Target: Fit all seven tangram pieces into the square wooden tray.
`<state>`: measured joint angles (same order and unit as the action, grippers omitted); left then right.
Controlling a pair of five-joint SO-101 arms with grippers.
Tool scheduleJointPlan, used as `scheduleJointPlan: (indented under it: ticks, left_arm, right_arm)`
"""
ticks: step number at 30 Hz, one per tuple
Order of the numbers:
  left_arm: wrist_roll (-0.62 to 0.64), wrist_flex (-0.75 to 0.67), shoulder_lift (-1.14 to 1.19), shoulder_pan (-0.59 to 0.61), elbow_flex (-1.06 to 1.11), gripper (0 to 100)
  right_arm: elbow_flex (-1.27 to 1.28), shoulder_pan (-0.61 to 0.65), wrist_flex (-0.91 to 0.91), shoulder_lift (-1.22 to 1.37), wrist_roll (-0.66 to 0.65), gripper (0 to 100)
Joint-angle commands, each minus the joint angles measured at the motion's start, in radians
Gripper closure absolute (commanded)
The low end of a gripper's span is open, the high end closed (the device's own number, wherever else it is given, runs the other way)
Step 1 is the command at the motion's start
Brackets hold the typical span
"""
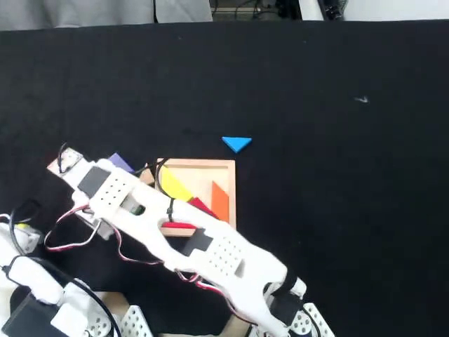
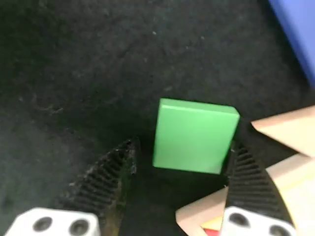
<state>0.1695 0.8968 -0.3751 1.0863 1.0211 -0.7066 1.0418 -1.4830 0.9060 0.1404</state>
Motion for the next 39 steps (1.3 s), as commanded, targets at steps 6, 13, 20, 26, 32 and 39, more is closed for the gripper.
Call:
scheduleJointPlan:
  ticks: [6, 13, 20, 26, 32, 39]
  left_arm:
    - [-0.028, 0.002, -0.032, 0.013, -0.012, 79]
    - [-0.028, 0.000, -0.029, -0.008, -0.012, 79]
    - [-0.028, -0.023, -0.023, -0.028, -0.010, 79]
    - [-0.028, -0.023, -0.023, -0.047, -0.010, 79]
    - [-0.028, -0.026, -0.023, -0.047, -0.010, 79]
    - [-0.028, -0.026, -0.023, -0.053, -0.010, 79]
  right_arm:
    - [-0.265, 0.014, -0.072, 0.116, 0.003, 72.0]
    - [-0.475, 0.003, -0.172, 0.248, -0.060, 90.0]
    - [-0.700, -0.026, -0.284, 0.298, -0.060, 98.0]
    - [-0.665, -0.133, -0.285, 0.211, -0.120, 98.1]
    - [-0.466, -0.196, -0.285, -0.071, -0.144, 98.0]
    - [-0.139, -0.302, -0.284, -0.472, -0.262, 98.0]
